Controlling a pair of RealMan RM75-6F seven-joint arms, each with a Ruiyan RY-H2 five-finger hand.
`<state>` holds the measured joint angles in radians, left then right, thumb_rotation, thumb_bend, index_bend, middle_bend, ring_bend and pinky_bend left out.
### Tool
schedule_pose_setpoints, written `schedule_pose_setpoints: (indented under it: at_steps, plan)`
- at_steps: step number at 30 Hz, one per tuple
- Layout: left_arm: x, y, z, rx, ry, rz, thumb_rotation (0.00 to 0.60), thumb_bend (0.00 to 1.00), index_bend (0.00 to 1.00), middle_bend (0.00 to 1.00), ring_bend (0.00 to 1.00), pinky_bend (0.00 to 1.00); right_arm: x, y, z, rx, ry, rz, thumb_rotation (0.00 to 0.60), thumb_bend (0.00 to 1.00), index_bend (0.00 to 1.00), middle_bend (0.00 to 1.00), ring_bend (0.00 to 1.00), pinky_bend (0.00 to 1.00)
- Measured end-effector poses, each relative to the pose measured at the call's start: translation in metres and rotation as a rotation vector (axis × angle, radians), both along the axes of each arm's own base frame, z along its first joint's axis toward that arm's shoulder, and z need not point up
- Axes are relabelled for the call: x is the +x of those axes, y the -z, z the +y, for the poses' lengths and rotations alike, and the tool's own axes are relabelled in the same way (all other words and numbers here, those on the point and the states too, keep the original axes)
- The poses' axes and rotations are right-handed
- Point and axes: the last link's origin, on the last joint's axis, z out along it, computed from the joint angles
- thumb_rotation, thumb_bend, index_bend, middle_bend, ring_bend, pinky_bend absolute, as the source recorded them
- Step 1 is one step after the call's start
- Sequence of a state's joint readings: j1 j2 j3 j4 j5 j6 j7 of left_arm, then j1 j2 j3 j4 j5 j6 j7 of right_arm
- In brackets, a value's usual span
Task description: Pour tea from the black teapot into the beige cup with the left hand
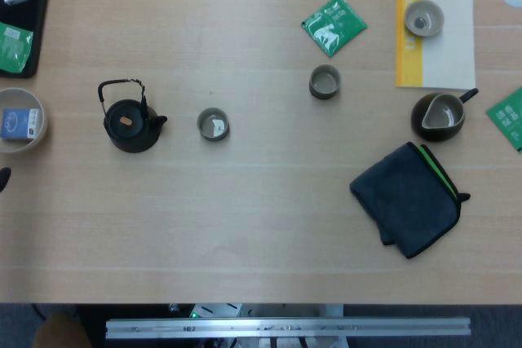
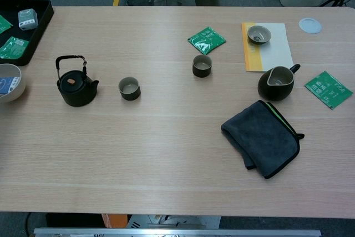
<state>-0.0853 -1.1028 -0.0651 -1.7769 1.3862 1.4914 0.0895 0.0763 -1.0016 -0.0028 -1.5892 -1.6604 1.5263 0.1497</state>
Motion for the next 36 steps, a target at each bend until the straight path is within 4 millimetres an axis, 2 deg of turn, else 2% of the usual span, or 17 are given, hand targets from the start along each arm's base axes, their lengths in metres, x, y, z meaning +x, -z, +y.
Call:
schedule_pose_setpoints:
  at_steps: [10,19,21,25,29,32,36]
  plan:
    - [0.006,-0.002,0.005,-0.005,0.033,-0.010,0.600,0.19,0.12,0.22,0.11,0.11,0.002,-0.001,-0.002,-0.003,-0.007,0.000,0.600,0.01,0.24,0.31,0.25,0.18]
    - [0.026,0.005,0.030,-0.104,0.139,-0.028,0.596,0.19,0.12,0.22,0.11,0.11,0.006,-0.004,-0.005,-0.007,-0.016,0.008,0.600,0.01,0.24,0.31,0.25,0.18]
    - [0.032,0.010,0.038,-0.147,0.162,-0.027,0.491,0.19,0.12,0.21,0.11,0.11,0.007,-0.004,-0.006,-0.005,-0.017,0.012,0.600,0.01,0.24,0.31,0.25,0.18]
    - [0.043,0.021,0.056,-0.244,0.192,-0.019,0.121,0.19,0.12,0.20,0.11,0.11,0.008,-0.004,-0.007,-0.004,-0.015,0.016,0.600,0.01,0.24,0.31,0.25,0.18]
    - [0.055,0.036,0.079,-0.339,0.214,0.001,0.026,0.19,0.12,0.19,0.11,0.11,0.007,-0.005,-0.007,-0.005,-0.004,0.020,0.600,0.01,0.24,0.31,0.25,0.18]
    - [0.061,0.048,0.096,-0.391,0.214,0.018,0.000,0.18,0.12,0.19,0.11,0.11,0.006,-0.005,-0.008,-0.008,0.003,0.020,0.600,0.01,0.24,0.31,0.25,0.18]
    - [0.065,0.063,0.113,-0.443,0.193,0.034,0.000,0.15,0.12,0.19,0.11,0.11,0.004,-0.005,-0.008,-0.011,0.015,0.021,0.600,0.01,0.24,0.31,0.25,0.18]
